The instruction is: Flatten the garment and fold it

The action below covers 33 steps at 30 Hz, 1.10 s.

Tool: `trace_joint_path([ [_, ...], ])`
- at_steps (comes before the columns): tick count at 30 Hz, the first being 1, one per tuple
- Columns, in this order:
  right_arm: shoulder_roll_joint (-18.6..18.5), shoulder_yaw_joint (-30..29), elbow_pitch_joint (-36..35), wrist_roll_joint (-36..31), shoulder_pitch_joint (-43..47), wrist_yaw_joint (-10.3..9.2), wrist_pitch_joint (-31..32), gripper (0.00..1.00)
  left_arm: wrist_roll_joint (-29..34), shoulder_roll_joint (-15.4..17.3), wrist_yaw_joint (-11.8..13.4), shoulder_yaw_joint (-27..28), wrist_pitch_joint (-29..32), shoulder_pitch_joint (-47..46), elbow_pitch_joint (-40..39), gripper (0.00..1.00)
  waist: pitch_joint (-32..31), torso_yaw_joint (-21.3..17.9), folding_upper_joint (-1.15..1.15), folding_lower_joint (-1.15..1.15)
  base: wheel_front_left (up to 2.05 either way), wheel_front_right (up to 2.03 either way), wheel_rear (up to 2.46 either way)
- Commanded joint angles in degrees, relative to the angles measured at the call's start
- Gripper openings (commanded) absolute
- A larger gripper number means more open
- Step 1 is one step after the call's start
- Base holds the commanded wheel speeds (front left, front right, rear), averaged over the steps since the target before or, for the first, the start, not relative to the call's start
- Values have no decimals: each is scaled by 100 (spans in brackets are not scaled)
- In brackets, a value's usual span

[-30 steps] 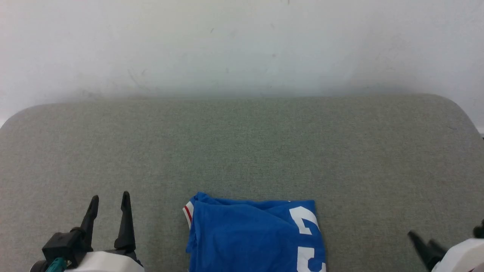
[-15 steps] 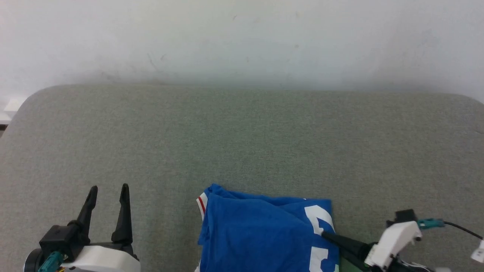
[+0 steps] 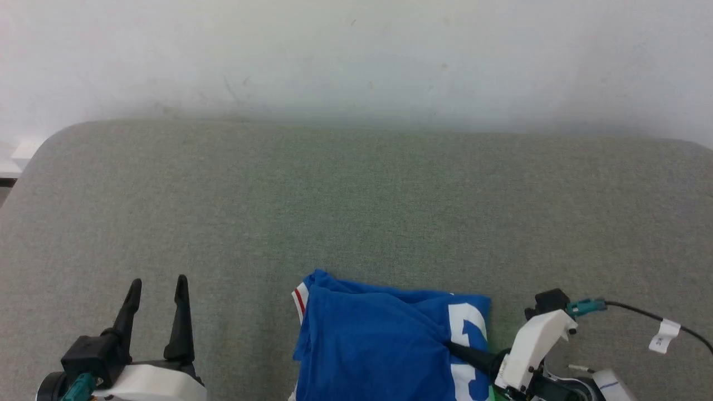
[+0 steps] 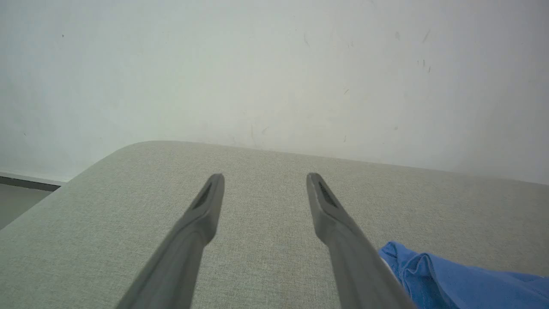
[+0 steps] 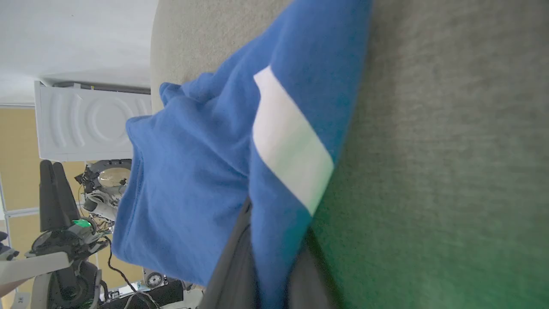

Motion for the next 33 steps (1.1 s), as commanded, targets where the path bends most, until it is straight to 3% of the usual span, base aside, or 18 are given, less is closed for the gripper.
trace_joint_path([
  [1,-97,131,-148,-124,-20,-3,-109,0,83,-27,-25,24,-28,10,50,100,-49,-60,0,0,0,0,0],
  [10,-1237,1032,-1067,-1820,-135,-3,-700,0,232,-76,73,22,-28,139,-7,100,-214,-681,0,0,0,0,0],
  [15,-1750,1013,-1216,-2732,-334,-3,-430,0,246,-188,87,25,-28,165,-245,100,-12,-1363,0,0,0,0,0],
  [22,-2158,577,-1009,-3352,-861,-3,-499,0,334,-247,-100,-85,-28,-307,-480,100,804,-2145,0,0,0,0,0],
  [27,-2412,222,-492,-3619,-1317,-3,-1113,0,452,-170,-293,-225,-26,-847,-496,100,1439,-2292,0,0,0,0,0],
  [33,-2535,-283,228,-4019,-1892,-3,-2158,0,564,-44,-466,-336,-2,-1415,-527,100,2079,-2124,0,0,0,0,0],
])
